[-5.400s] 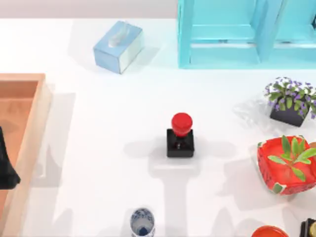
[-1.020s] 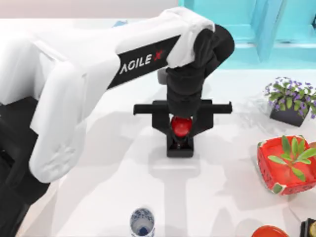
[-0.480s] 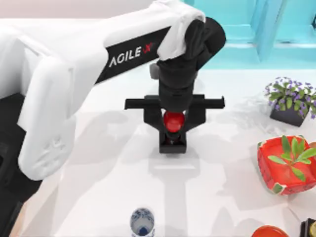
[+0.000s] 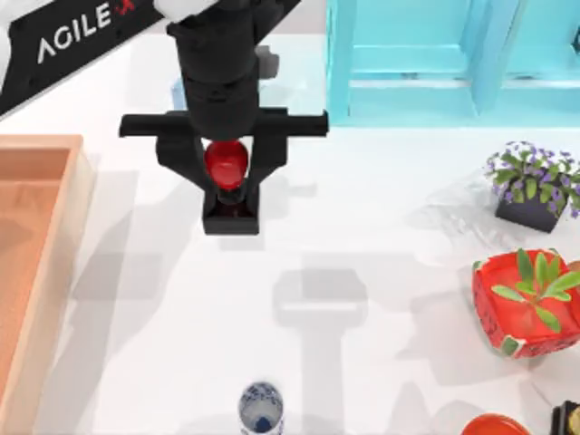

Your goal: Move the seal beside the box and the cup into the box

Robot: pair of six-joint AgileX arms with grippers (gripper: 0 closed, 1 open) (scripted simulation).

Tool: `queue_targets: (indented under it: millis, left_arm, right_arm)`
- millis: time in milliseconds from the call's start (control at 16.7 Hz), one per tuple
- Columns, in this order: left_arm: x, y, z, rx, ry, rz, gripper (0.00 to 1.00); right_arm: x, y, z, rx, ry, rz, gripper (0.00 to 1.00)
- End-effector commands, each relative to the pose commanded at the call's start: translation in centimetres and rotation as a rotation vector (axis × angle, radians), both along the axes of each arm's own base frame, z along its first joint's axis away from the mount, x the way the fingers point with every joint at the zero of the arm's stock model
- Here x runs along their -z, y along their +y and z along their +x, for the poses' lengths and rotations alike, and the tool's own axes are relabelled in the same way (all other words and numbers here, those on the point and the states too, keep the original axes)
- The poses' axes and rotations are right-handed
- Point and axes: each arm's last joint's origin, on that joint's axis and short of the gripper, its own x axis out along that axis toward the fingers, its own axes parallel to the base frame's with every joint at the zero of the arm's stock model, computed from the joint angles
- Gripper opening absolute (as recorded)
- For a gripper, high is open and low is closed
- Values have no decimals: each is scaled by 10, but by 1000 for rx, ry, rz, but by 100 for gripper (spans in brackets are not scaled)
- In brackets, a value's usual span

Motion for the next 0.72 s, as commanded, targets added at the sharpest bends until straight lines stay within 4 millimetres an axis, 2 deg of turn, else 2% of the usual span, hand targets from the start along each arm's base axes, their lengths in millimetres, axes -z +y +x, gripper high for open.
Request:
queue_targets:
  millis: [240,360,540,720]
  left_arm:
    - [0,-2,-1,8,-2,0,0]
    - [-5,5,-5,22,-11,-5,0]
    - [-17,27,-23,25,-19,-8,0]
    - [-20,60,-54,-6,3,4,0]
  right_arm:
    - [0,0,0,0,0,0,100]
    - [0,0,0,0,0,0,100]
    - [0,0,0,0,0,0,100]
    - [0,0,0,0,0,0,100]
